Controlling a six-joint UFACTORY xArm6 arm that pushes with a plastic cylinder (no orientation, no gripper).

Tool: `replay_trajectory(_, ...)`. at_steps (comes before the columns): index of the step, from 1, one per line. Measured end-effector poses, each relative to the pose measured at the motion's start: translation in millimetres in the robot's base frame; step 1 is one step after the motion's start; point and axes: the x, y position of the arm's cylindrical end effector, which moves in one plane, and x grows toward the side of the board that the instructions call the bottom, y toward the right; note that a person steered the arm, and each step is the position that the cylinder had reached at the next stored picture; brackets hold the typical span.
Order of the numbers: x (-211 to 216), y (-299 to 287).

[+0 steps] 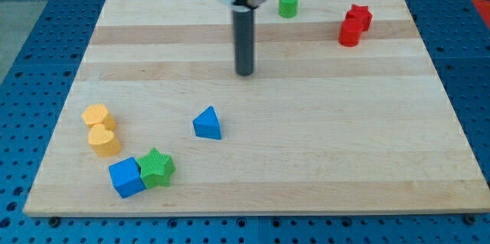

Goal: Slide the blue triangle towards right

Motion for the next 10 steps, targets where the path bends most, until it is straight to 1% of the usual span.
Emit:
replay_trajectory(1, 0.0, -47.0)
replay_trajectory(2, 22.7, -70.7)
replay_trajectory(3, 62.7, -70.2)
replay_trajectory(4, 83.0, -68.4)
replay_trajectory(6, 113.1, -38.4)
replay_trajectory(7, 116.2, -40.3)
replay_trajectory(8, 130.6, -35.5)
replay_trajectory(10, 130.2, 0.0)
